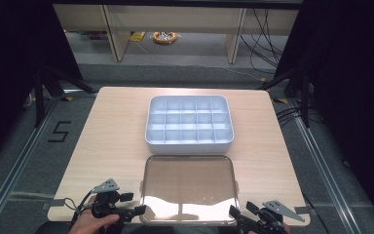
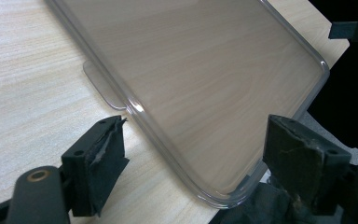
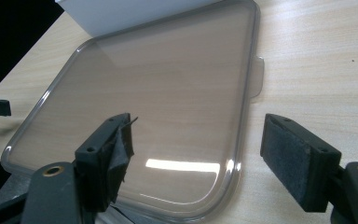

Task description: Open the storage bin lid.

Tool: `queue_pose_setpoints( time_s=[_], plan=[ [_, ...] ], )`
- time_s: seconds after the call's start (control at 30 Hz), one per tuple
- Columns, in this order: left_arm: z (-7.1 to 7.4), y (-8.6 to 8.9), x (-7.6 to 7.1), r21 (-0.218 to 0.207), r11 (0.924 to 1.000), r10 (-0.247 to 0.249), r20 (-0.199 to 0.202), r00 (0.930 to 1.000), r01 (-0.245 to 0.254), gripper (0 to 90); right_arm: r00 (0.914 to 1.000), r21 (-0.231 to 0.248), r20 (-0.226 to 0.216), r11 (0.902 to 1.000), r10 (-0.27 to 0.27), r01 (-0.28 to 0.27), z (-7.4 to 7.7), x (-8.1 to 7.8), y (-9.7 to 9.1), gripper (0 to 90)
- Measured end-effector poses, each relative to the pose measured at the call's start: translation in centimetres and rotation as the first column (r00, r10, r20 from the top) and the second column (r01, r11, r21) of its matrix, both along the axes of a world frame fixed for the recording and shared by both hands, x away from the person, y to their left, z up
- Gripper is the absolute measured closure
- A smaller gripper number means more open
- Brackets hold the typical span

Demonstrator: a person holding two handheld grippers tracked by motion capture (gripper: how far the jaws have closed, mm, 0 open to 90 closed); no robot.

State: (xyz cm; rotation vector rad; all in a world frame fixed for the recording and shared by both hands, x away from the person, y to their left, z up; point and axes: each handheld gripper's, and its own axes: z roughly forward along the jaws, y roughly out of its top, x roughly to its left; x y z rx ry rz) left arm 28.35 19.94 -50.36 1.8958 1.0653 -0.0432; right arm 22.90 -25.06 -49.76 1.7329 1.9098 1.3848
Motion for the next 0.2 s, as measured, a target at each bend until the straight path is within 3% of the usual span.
queue_pose_setpoints(
  time_s=[0.03, 0.1, 0.13, 0.2],
  plan=[
    [-0.01, 0.01, 0.01, 0.001, 1.0, 0.0, -0.002, 1.0, 0.0, 20.1, 0.9998, -0.021, 0.019, 0.9998, 0.006, -0.005, -0.12, 0.13, -0.19, 26.2],
    [-0.02, 0.0, 0.01, 0.0, 1.0, -0.001, -0.003, 1.0, 0.001, 20.2, 0.9995, 0.017, -0.021, 0.9996, -0.022, 0.022, 0.05, -0.06, 0.09, 26.2],
    [-0.03, -0.02, 0.0, 0.0, 1.0, -0.001, -0.003, 1.0, 0.001, 20.2, 0.9999, 0.001, -0.002, 0.9999, -0.012, 0.012, -0.07, 0.05, -0.07, 26.2],
    [-0.03, -0.03, -0.01, 0.0, 1.0, -0.002, -0.004, 1.0, 0.002, 20.3, 0.9999, 0.008, -0.008, 0.9999, -0.011, 0.011, -0.07, 0.04, -0.1, 26.2]
  ],
)
